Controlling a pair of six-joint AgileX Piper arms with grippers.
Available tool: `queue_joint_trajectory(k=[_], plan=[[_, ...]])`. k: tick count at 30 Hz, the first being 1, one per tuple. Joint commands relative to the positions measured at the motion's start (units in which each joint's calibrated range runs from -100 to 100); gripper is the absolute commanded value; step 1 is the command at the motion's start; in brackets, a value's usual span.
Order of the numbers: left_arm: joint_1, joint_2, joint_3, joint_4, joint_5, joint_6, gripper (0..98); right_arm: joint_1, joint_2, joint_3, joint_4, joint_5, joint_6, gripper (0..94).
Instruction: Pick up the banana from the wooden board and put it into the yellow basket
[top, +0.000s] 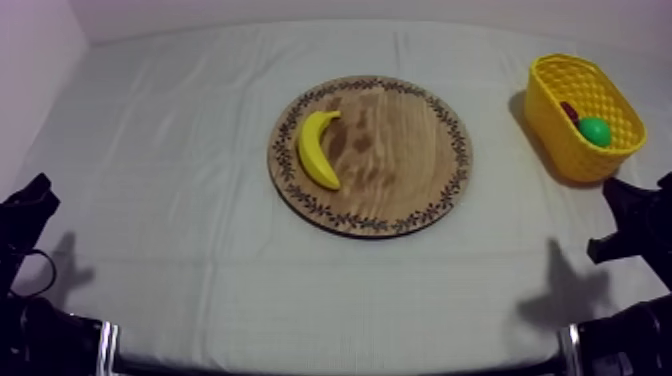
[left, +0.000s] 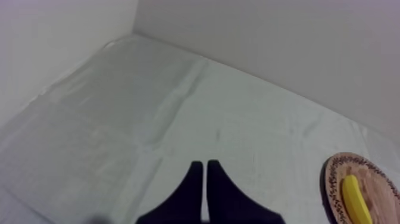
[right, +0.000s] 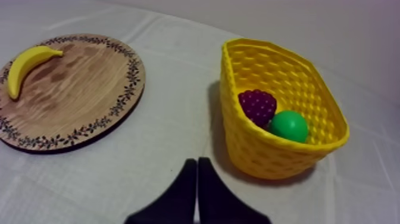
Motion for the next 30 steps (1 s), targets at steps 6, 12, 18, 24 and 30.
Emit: queue_joint_trajectory(k=[6,12,18,24,30], plan=[[-0.02,0.02,-0.02,-0.01,-0.01,-0.01,0.1,0.00,-0.03,0.02,0.02,-0.01,0.01,0.4],[-0.02,0.02,-0.02,-0.01,-0.01,-0.01,0.1,0.00,-0.03,0.02,0.02,-0.01,0.01,0.4],[-0.02,0.02,-0.02,-0.01,-0.01,-0.01,0.1,-0.02,-0.03,0.02,0.02,-0.01,0.01,0.4],[-0.02,0.02,-0.02,-0.01,-0.01,-0.01,0.1,-4.15,-0.10,0.02,0.02,-0.01,0.32,0.4],[-0.02,0.02,-0.02,-0.01,-0.01,-0.01,0.1,-11.11,-0.12,0.02,0.02,-0.01,-0.60,0.4]])
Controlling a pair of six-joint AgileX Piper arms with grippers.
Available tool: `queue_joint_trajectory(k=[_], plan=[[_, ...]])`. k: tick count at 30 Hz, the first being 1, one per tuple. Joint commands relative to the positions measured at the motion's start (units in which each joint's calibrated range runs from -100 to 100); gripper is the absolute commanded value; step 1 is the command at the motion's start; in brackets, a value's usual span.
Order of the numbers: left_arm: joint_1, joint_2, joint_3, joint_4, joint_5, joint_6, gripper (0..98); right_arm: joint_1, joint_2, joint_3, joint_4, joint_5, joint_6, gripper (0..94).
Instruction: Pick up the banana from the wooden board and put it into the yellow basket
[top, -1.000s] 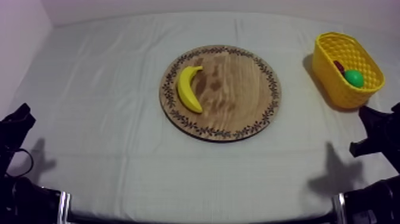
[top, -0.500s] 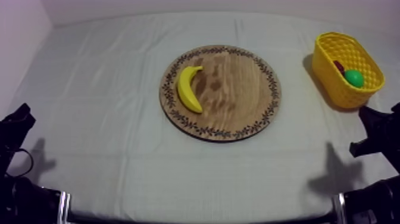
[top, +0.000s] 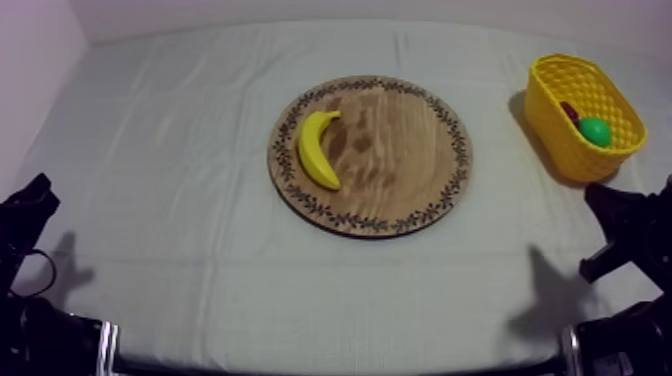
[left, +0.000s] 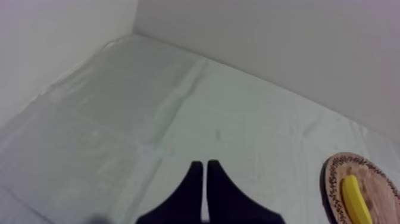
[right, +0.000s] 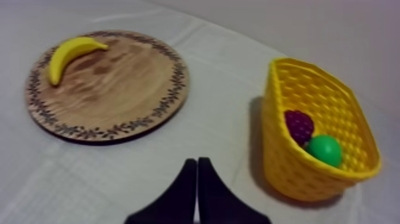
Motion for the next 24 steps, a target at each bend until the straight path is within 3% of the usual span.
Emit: queue_joint_trajectory(k=[1,7,13,24], plan=[[-0.02,0.02,-0.02,-0.01,-0.01,-0.01,0.1,-3.34,-0.07,0.02,0.02,0.06,-0.74,0.4],[-0.02,0.02,-0.02,-0.01,-0.01,-0.01,0.1,-5.23,0.26,-0.51,0.12,0.14,-2.04,0.4],[-0.02,0.02,-0.02,-0.01,-0.01,-0.01,0.1,-8.96,8.51,-7.12,4.22,1.91,-3.28,0.5],[-0.02,0.02,-0.02,-0.01,-0.01,-0.01,0.1,-13.58,36.71,-42.65,5.89,17.17,-7.25,0.5]])
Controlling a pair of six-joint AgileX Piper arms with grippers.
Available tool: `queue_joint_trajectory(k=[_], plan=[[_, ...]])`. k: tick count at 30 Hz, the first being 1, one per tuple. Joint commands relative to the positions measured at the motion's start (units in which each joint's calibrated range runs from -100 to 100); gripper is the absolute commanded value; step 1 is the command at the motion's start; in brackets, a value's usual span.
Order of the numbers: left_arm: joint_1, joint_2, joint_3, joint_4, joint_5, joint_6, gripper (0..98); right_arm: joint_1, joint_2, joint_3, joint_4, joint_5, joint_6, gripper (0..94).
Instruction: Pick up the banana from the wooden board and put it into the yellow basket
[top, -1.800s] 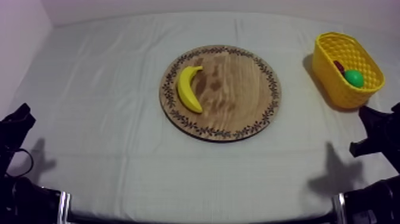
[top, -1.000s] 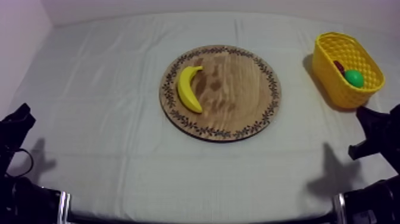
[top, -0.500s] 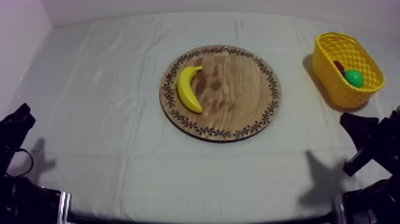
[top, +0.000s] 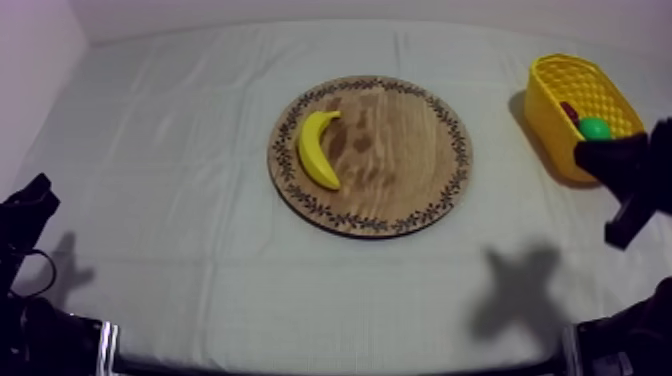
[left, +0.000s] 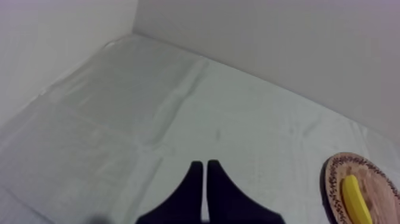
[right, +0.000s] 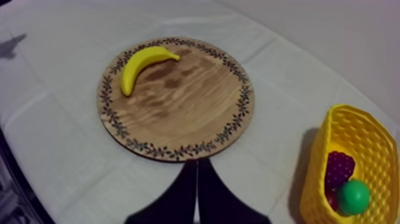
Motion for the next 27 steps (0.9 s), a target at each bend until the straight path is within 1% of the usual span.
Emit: queue_joint_trajectory(k=[1,5,8,13,18,21,23,27], plan=[[-0.02,0.02,-0.02,-0.01,-0.01,-0.01,0.1,-0.46,11.16,-15.54,-0.41,4.80,0.14,0.5],[-0.02,0.02,-0.02,-0.01,-0.01,-0.01,0.1,-0.84,20.93,-27.01,-1.61,11.72,0.33,0.5],[-0.02,0.02,-0.02,-0.01,-0.01,-0.01,0.1,-1.03,27.58,-33.48,-2.12,15.98,-0.41,0.5],[-0.02,0.02,-0.02,-0.01,-0.01,-0.01,0.1,-1.27,37.56,-42.99,-2.87,21.18,-2.02,0.5],[-0.02,0.02,-0.02,-0.01,-0.01,-0.01,0.1,-1.09,47.67,-53.40,-4.69,26.60,-2.58,0.5],[-0.02,0.02,-0.02,-0.01,-0.01,-0.01,0.1,-1.23,53.55,-59.44,-5.37,29.48,-3.61,0.5],[-0.02,0.02,-0.02,-0.01,-0.01,-0.01,0.1,-1.72,57.26,-63.13,-5.24,30.86,-4.73,0.5],[-0.02,0.02,-0.02,-0.01,-0.01,-0.01,0.1,-3.60,64.15,-69.77,-3.98,33.50,-7.81,0.5]])
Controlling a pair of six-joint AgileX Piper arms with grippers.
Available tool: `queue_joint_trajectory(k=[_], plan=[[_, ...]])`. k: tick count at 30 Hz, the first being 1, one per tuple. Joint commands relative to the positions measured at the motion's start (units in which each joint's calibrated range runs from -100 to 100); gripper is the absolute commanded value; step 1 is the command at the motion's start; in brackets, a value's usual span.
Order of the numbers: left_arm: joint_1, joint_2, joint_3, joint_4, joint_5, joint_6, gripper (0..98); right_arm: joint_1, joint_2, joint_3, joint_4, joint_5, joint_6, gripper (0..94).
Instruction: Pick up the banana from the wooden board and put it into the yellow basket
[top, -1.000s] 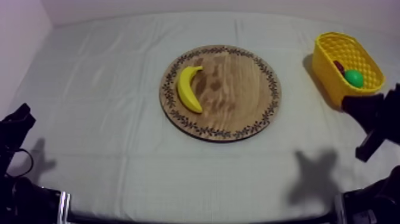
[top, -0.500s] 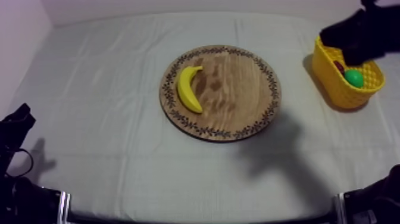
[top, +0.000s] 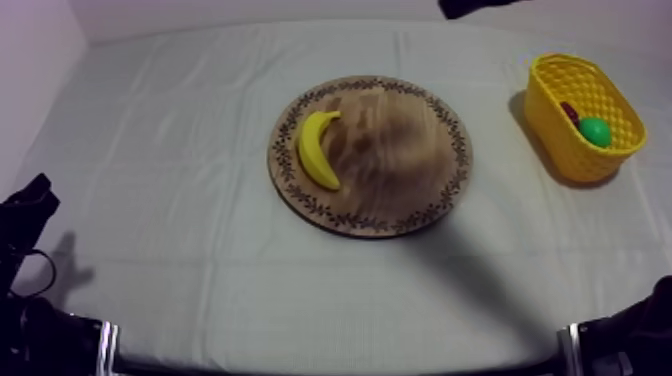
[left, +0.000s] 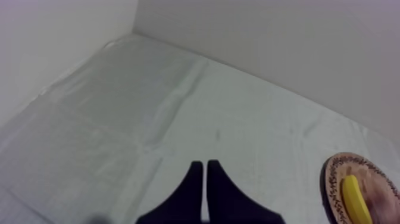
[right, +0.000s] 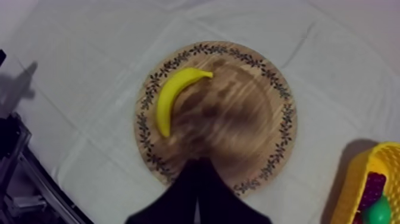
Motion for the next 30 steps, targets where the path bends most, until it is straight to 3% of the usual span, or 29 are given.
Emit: queue_joint_trajectory(k=[1,12,19,23,30], plan=[[-0.02,0.02,-0.02,-0.01,-0.01,-0.01,0.1,-1.26,6.47,-6.58,0.55,2.02,-2.36,0.5],[-0.02,0.02,-0.02,-0.01,-0.01,-0.01,0.1,-6.03,21.15,-23.77,2.00,11.94,-9.47,0.5],[-0.02,0.02,-0.02,-0.01,-0.01,-0.01,0.1,-6.98,25.67,-28.48,2.42,13.61,-12.78,2.4],[-0.02,0.02,-0.02,-0.01,-0.01,-0.01,0.1,-7.06,26.43,-28.46,2.86,13.77,-14.53,15.2],[-0.02,0.02,-0.02,-0.01,-0.01,-0.01,0.1,-7.02,26.64,-26.95,2.32,13.95,-14.67,55.4]])
